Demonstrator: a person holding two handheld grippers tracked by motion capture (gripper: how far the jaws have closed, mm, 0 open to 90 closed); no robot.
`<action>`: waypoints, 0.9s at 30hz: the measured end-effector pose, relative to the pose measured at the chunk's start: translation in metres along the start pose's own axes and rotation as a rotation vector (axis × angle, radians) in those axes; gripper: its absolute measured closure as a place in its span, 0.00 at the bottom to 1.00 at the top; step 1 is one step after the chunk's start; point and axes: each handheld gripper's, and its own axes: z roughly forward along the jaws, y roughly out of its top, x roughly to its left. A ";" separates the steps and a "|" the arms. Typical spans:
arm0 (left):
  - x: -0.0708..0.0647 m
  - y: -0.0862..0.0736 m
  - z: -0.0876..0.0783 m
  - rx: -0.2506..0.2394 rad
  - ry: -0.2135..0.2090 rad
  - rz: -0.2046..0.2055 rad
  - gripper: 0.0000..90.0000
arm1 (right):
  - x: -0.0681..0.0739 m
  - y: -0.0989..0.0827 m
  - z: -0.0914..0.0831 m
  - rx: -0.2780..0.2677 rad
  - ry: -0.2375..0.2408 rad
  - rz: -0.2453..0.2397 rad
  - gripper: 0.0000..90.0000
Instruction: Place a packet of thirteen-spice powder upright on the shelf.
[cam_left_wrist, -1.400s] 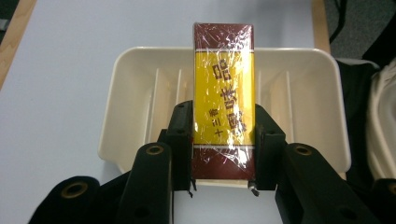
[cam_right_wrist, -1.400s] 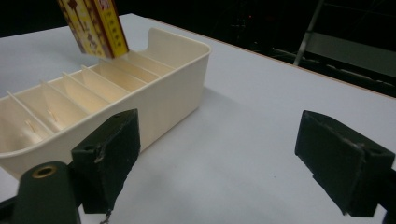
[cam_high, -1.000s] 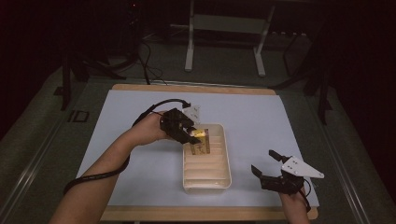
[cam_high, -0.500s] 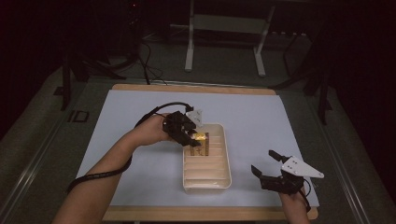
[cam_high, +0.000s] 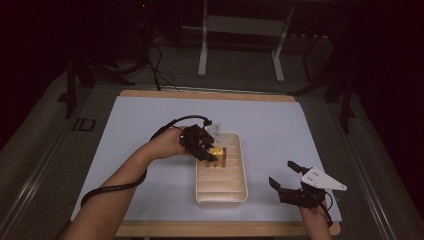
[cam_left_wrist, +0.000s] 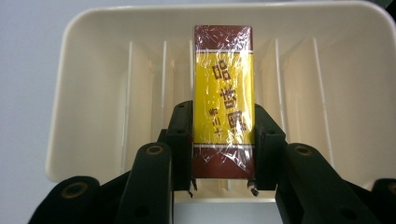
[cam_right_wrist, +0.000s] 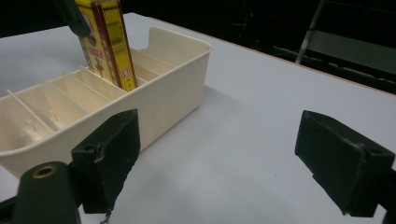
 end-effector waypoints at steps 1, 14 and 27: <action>0.000 0.000 0.001 -0.002 -0.003 -0.005 0.75 | 0.000 0.000 0.000 0.000 0.000 0.000 0.16; -0.001 -0.008 0.017 -0.017 -0.002 -0.004 0.75 | 0.000 0.000 0.000 0.000 0.001 0.000 0.16; -0.001 -0.005 0.004 -0.053 -0.011 -0.010 0.70 | 0.000 0.000 0.001 0.001 0.000 -0.001 0.16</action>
